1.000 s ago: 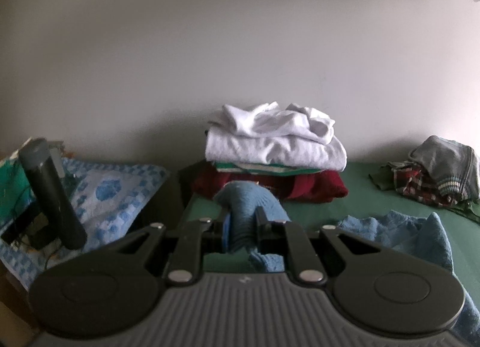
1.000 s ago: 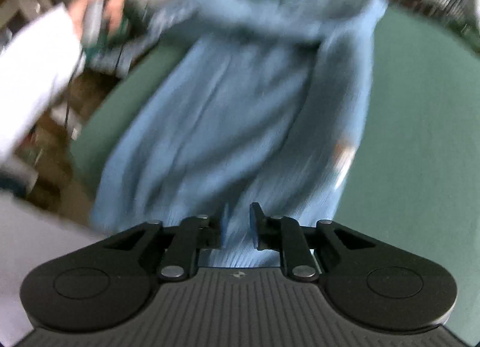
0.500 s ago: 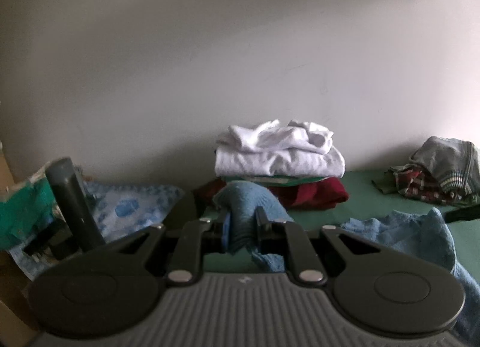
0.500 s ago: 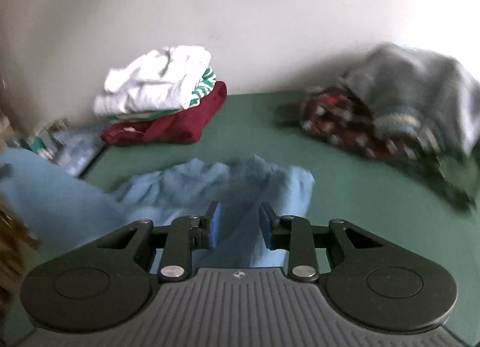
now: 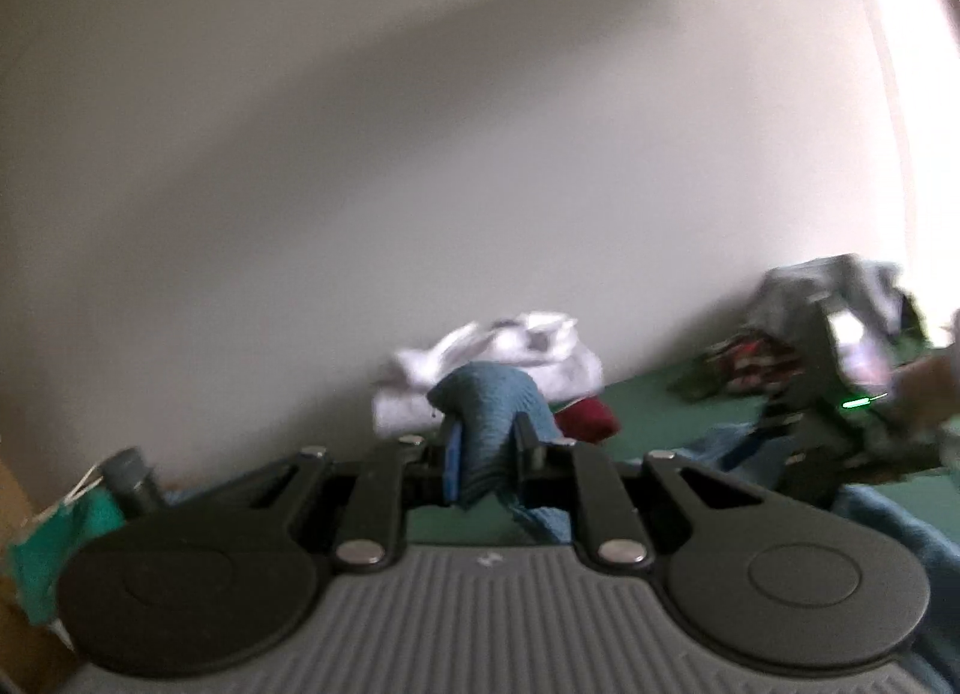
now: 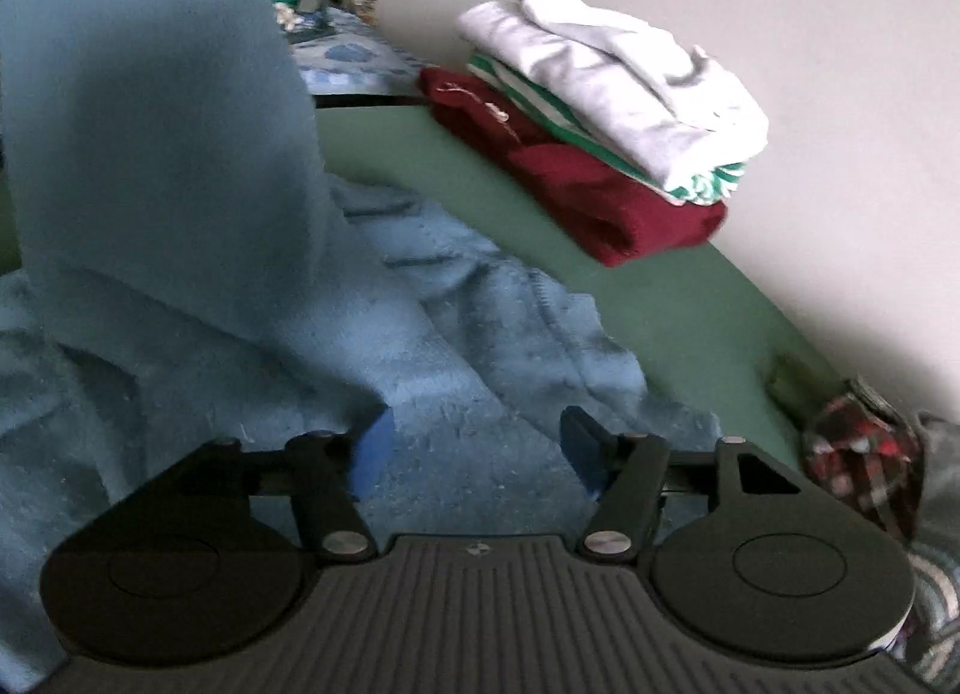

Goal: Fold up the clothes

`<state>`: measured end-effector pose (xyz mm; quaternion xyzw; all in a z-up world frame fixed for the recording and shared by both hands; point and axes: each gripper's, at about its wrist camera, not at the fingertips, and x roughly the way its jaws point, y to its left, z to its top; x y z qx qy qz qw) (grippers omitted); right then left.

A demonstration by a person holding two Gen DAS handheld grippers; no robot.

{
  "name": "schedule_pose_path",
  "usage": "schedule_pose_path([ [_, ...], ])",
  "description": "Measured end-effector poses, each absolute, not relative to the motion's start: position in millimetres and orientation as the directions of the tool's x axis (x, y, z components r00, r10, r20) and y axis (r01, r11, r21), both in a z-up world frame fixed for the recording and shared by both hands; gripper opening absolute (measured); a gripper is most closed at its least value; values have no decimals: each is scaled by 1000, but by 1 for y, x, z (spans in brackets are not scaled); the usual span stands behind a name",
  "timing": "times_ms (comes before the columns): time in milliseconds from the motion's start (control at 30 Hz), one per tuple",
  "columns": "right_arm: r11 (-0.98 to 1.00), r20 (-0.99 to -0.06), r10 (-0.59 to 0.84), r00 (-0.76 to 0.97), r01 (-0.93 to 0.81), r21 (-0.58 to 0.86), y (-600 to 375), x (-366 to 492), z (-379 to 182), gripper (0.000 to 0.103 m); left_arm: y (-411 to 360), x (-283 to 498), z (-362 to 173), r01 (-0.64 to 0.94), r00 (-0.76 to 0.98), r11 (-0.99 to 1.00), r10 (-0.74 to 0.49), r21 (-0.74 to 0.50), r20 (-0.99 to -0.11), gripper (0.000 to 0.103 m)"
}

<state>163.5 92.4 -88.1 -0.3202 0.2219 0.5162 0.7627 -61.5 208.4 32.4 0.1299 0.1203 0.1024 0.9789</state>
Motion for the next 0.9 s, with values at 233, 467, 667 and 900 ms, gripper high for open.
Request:
schedule_pose_path([
  [233,299,-672,685,283,-949,-95,93,188,-94,67,174,-80,41,78,971,960,-12,269,-237,15],
  [467,354,-632,711,308,-933,-57,105,190,-102,29,186,-71,45,169,953,966,-109,198,-281,15],
  [667,321,-659,678,326,-937,-133,113,177,-93,0,200,-71,34,149,945,963,-71,227,-318,15],
  [900,423,-610,676,413,-896,-138,101,186,-67,0,242,-57,30,-50,952,982,102,180,-289,15],
])
